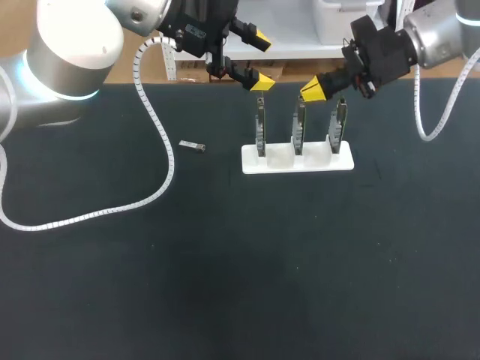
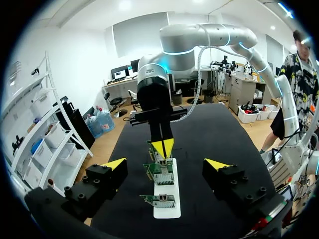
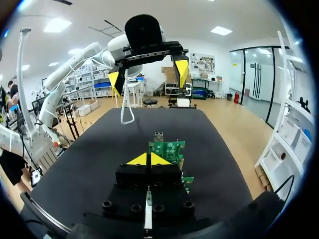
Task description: Pick up the optical module with the left hand, and insert it into the network port with the right hand.
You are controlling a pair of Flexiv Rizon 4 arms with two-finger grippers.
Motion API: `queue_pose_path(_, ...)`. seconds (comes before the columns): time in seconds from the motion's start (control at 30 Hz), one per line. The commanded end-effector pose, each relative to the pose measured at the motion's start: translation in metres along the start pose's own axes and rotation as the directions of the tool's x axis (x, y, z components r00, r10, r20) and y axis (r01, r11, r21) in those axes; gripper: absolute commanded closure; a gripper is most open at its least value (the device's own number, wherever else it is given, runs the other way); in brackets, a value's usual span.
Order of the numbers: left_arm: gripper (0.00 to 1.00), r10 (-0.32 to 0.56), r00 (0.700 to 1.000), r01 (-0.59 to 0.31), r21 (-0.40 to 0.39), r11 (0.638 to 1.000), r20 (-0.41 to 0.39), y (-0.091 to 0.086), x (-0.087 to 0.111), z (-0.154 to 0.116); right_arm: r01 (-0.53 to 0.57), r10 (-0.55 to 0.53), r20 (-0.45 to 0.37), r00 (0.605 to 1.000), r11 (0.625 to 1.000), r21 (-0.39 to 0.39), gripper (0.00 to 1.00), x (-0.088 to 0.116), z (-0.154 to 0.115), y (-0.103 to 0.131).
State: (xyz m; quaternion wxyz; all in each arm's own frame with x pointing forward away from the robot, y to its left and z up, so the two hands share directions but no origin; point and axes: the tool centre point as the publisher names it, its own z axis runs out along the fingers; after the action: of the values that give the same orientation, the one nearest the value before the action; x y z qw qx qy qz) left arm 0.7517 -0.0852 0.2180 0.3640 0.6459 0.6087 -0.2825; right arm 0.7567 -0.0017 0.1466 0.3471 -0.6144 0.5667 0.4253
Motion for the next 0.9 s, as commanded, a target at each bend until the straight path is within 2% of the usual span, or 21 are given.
queue_pose_path(0.03,0.0,-0.001,1.0,0.001,0.005,1.0,-0.007,0.002,-0.001,0.0,-0.002,0.002,0.002,1.0,1.0,0.002,1.0,0.005,0.002,0.001)
queue_pose_path(0.3,0.0,-0.001,1.0,0.001,0.005,1.0,-0.007,0.002,-0.001,0.0,-0.027,0.027,-0.001,1.0,1.0,-0.008,1.0,0.015,0.004,0.003)
queue_pose_path(0.37,0.0,-0.001,1.0,0.001,0.005,1.0,-0.007,0.002,-0.001,0.0,-0.021,0.021,0.024,0.999,1.0,0.009,1.0,0.014,0.003,0.003)
queue_pose_path(0.5,0.0,-0.001,1.0,0.001,0.005,1.0,-0.007,0.002,-0.001,0.0,0.042,-0.043,0.035,0.998,0.999,0.033,1.0,-0.004,-0.005,0.001)
queue_pose_path(0.67,0.0,-0.001,1.0,0.001,0.005,1.0,-0.007,0.002,-0.001,0.0,0.121,-0.121,-0.007,0.993,0.992,0.02,0.98,-0.036,-0.014,-0.003)
queue_pose_path(0.73,0.0,-0.001,1.0,0.001,0.005,1.0,-0.007,0.002,-0.001,0.0,0.156,-0.155,-0.011,0.988,0.988,0.018,0.69,-0.045,-0.02,-0.003)
queue_pose_path(0.77,0.0,-0.001,1.0,0.001,0.005,1.0,-0.007,0.002,-0.001,0.0,0.154,-0.153,-0.029,0.988,0.988,0.026,0.58,-0.047,-0.024,-0.003)
queue_pose_path(0.8,0.0,-0.001,1.0,0.001,0.005,1.0,-0.007,0.002,-0.001,0.0,0.156,-0.155,-0.039,0.987,0.988,0.024,0.02,-0.048,-0.027,-0.003)
queue_pose_path(0.9,0.0,-0.001,1.0,0.001,0.005,1.0,-0.007,0.002,-0.001,0.0,0.156,-0.154,-0.061,0.986,0.987,0.035,0.0,-0.049,-0.034,0.0)
